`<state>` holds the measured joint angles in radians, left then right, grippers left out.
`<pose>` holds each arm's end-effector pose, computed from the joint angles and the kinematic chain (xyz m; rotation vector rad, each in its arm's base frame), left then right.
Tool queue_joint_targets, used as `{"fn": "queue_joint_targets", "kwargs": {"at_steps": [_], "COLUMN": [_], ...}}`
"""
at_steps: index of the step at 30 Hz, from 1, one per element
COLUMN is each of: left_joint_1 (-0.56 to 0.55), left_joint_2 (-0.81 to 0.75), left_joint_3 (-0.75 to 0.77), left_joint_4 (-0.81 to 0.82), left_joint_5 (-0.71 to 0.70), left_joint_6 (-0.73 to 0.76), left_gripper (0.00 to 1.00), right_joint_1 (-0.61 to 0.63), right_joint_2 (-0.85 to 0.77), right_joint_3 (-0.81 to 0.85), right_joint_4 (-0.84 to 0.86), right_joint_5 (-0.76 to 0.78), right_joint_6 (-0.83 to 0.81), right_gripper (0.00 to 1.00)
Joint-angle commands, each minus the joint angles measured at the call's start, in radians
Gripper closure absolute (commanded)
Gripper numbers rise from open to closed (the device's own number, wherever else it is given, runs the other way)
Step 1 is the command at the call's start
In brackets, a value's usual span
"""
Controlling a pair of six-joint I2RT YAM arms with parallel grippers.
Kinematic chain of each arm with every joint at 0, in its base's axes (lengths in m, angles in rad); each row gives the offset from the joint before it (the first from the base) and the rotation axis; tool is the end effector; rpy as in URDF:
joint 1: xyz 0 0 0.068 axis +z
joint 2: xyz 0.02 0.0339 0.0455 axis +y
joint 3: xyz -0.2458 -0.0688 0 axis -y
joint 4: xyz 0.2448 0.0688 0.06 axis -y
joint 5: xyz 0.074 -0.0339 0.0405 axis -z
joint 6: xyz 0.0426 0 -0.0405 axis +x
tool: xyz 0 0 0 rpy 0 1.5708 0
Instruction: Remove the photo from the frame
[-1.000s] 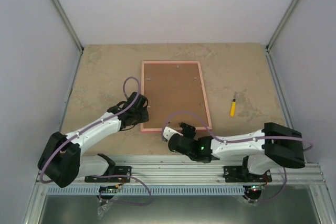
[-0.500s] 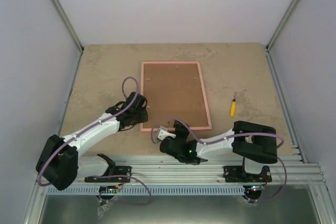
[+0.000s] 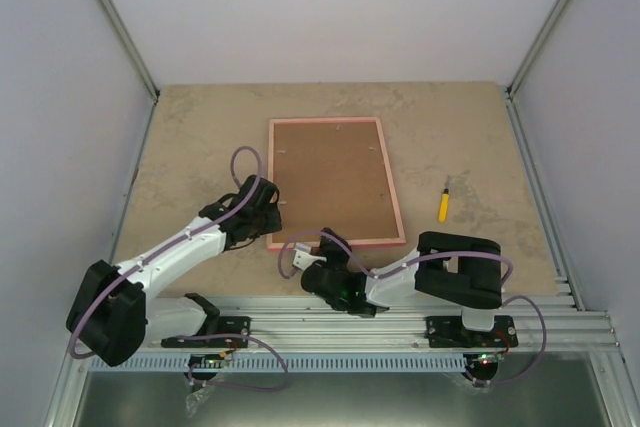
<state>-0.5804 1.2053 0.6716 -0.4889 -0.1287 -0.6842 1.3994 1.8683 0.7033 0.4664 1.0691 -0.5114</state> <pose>0.1987 -0.1237 0.1710 -0.1826 2.6036 -0.2980 0.0907 0.3052 0.0865 -1.2256 1.4966 -0.6237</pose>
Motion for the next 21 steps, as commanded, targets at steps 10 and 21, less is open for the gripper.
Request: {"fn": "queue_joint_targets", "kwargs": {"at_steps": [10, 21], "left_joint_1": [0.007, 0.022], "left_joint_2": [-0.143, -0.492], "left_joint_3": [-0.037, -0.043], "left_joint_4": [0.094, 0.009], "left_joint_5": [-0.032, -0.229], "left_joint_6": [-0.074, -0.179], "left_gripper": [0.79, 0.26], "right_joint_1": [0.003, -0.006], "right_joint_2": [-0.102, -0.261], "right_joint_3": [-0.047, -0.081], "right_joint_4": [0.147, 0.174], "right_joint_5": [0.053, -0.015], "right_joint_6": [-0.092, -0.062], "right_gripper": [0.95, 1.0]}}
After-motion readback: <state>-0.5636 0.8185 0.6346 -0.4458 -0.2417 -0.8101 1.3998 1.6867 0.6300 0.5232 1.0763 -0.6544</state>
